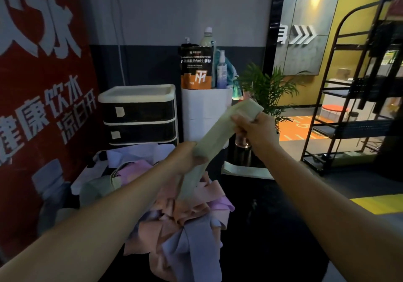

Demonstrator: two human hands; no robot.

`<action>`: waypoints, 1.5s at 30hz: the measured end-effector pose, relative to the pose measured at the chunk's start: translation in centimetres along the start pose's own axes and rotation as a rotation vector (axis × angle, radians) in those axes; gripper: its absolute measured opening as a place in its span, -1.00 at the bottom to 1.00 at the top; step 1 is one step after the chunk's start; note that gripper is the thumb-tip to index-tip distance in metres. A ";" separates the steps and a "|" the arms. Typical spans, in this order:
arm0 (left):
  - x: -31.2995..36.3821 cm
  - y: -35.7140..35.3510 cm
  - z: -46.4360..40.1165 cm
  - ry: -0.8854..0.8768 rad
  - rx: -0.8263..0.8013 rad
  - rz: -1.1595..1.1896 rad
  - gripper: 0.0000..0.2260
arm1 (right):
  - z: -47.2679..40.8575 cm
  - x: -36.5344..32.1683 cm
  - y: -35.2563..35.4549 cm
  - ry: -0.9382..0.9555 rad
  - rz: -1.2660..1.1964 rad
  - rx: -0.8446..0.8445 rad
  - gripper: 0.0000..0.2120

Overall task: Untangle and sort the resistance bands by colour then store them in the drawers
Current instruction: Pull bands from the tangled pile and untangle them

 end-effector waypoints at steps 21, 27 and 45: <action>11.9 7.1 -6.0 -0.153 0.147 0.325 -0.74 | -3.2 -7.3 -0.5 0.286 0.624 -0.204 -0.68; 12.1 6.7 -6.2 -0.119 0.159 0.765 -0.85 | -3.5 -7.3 0.8 0.306 0.657 -0.191 -0.70; 6.7 4.3 -6.0 0.207 0.310 1.189 -0.88 | -0.1 3.0 5.1 -0.100 0.738 -0.518 -0.87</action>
Point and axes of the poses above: each hand's wrist, its own z-axis away from the middle knuckle, its own y-axis out of the back of the hand, x = y × z, the point moved 8 cm from there along -z, towards the middle knuckle, and after that the axes turned 6 degrees about -z, right-handed, at the moved point
